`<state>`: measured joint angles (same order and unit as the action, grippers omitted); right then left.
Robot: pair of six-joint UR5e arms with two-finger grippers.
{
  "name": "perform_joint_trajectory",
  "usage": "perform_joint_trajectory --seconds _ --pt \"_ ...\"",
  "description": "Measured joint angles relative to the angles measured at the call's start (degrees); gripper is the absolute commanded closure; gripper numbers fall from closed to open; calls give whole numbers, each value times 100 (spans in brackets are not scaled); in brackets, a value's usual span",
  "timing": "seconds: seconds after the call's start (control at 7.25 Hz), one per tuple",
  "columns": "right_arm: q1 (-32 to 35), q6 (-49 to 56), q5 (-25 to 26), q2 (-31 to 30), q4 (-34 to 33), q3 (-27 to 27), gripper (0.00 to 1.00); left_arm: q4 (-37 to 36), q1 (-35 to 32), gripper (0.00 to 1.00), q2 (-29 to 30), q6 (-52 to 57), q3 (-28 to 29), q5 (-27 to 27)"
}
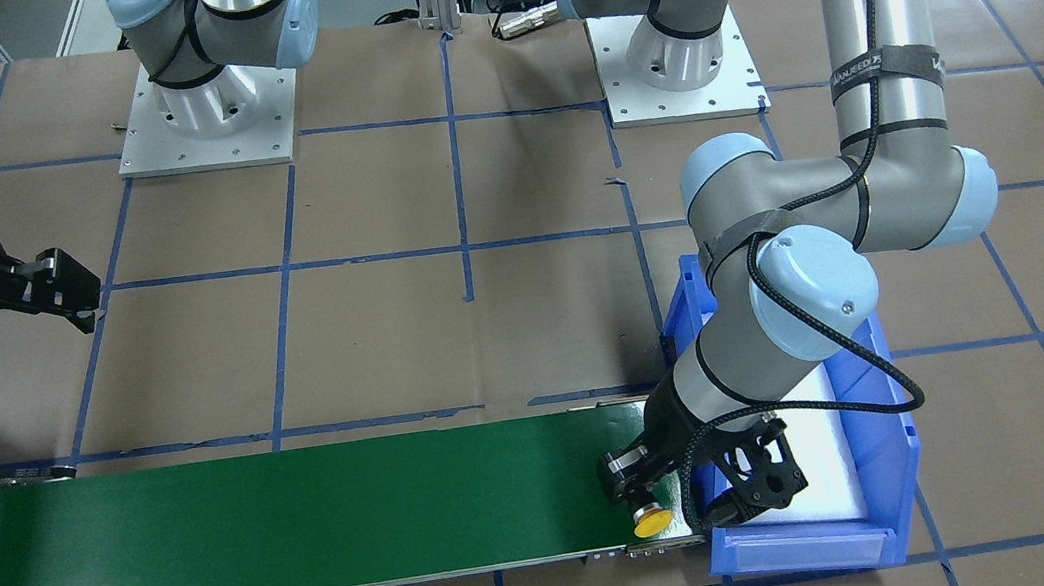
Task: Transport two buttons from left to right
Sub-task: 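Lower the yellow button onto the belt while right gripper moves over the belt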
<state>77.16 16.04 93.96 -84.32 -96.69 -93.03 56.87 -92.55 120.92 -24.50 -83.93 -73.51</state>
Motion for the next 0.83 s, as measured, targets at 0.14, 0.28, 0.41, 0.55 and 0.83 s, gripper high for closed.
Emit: perform_joint_trajectory --seconds 0.14,0.28,0.41,0.55,0.83 --pt "0 -6 -8 1 1 -20 0 -23 -2 74 -10 21 -58 2" --pt "0 -10 -21 -2 0 -39 0 -39 -5 73 -43 191 -165 1" --pt "10 -15 -39 -24 -1 -59 0 -44 -7 73 -103 507 -265 1" --pt "99 -72 -51 -91 5 -84 0 -42 -8 73 -146 750 -369 15" --pt "591 -577 -54 -242 2 -115 0 -56 -9 57 -211 941 -643 40"
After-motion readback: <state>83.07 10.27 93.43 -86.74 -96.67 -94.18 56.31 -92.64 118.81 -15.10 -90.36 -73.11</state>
